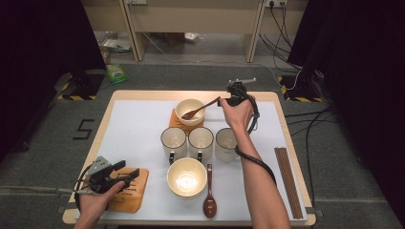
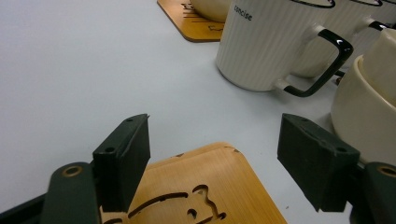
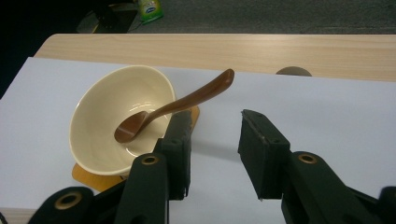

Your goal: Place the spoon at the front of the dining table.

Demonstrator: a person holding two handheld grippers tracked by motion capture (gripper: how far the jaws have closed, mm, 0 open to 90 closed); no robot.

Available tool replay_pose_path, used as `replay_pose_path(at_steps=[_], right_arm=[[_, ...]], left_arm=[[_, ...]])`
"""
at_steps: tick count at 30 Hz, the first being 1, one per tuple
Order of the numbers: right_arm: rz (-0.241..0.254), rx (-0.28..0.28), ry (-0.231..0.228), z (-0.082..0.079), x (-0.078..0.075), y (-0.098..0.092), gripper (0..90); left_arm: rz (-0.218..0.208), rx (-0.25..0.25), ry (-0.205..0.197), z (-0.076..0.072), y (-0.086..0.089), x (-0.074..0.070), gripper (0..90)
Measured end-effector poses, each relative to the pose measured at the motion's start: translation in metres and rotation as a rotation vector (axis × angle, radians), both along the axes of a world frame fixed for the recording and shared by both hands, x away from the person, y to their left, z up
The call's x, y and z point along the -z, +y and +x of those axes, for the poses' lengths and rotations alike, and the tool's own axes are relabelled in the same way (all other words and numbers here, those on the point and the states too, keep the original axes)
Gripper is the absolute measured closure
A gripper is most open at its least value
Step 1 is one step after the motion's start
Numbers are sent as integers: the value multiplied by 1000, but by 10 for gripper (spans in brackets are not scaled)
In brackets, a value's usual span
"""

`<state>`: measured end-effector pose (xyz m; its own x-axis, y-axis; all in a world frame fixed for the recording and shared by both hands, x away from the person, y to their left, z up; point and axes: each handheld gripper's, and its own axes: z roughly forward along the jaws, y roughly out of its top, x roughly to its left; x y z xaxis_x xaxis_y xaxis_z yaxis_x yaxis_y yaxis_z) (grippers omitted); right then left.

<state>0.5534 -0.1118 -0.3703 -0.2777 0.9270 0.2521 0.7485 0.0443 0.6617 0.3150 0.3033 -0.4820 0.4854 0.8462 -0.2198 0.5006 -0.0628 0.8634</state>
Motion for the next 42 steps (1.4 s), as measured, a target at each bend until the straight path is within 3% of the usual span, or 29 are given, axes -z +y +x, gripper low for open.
replay_pose_path(at_steps=[16,42], right_arm=[[-37,-4,7,-8,-5,-8,589],[-72,48,14,-28,-9,-33,560]], left_arm=[[4,-4,-1,0,1,0,249],[4,-10,-4,-1,2,-1,249]])
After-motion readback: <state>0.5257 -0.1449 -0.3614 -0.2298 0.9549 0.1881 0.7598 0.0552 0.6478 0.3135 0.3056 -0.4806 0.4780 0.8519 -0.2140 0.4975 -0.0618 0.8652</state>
